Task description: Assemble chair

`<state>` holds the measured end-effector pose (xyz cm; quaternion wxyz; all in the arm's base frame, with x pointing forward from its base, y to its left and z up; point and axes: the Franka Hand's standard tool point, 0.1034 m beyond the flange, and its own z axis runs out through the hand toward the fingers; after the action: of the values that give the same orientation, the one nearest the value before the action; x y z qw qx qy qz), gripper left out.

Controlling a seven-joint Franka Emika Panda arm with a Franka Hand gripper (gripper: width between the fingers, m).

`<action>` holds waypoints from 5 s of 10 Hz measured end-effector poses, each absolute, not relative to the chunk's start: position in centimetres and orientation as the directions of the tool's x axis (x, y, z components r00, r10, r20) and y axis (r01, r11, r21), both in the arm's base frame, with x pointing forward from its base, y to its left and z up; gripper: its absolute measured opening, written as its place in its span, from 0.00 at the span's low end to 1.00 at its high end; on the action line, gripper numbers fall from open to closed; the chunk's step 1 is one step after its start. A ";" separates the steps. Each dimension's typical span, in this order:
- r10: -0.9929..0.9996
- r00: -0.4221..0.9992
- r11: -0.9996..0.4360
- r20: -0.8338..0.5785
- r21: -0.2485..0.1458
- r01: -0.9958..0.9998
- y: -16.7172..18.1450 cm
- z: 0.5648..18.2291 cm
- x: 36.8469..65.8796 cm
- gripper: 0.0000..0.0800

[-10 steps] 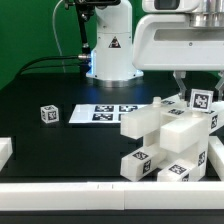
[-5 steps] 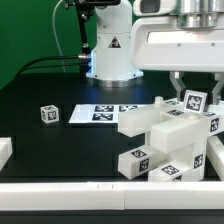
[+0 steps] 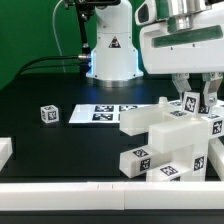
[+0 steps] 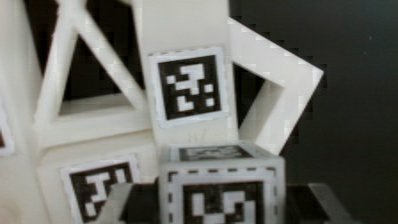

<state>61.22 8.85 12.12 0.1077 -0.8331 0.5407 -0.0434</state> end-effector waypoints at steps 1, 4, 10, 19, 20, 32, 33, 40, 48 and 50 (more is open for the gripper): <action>-0.939 0.339 -0.316 -0.061 -0.238 -0.918 8.6 12.1 61.3 0.35; -0.967 0.245 -0.213 -0.076 -0.292 -0.932 7.8 12.1 61.6 0.35; -0.805 0.592 -0.581 0.025 -0.234 -0.780 7.1 12.2 61.5 0.80; -0.066 0.992 -0.997 0.108 -0.045 -0.061 7.6 12.1 61.6 0.81; -0.084 0.991 -0.996 0.107 -0.047 -0.079 7.6 12.1 61.6 0.81; -0.960 0.279 -0.267 -0.032 -0.204 -0.942 8.1 12.1 62.6 0.35; -0.975 0.216 -0.201 -0.053 -0.212 -0.956 8.1 12.1 62.6 0.35; -0.627 0.779 -0.777 0.017 -0.093 -0.623 8.2 12.0 62.9 0.81; -0.042 0.998 -0.999 0.054 0.017 -0.043 7.7 11.6 62.9 0.47; -0.175 0.983 -0.984 0.056 0.009 -0.176 7.8 11.6 62.8 0.35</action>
Offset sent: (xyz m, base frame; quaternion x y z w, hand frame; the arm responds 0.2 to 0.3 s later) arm 0.0000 0.0000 0.0000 0.0000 0.0000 0.0000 1.0000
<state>62.85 7.76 11.60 -0.0069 -0.9957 0.0880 -0.0273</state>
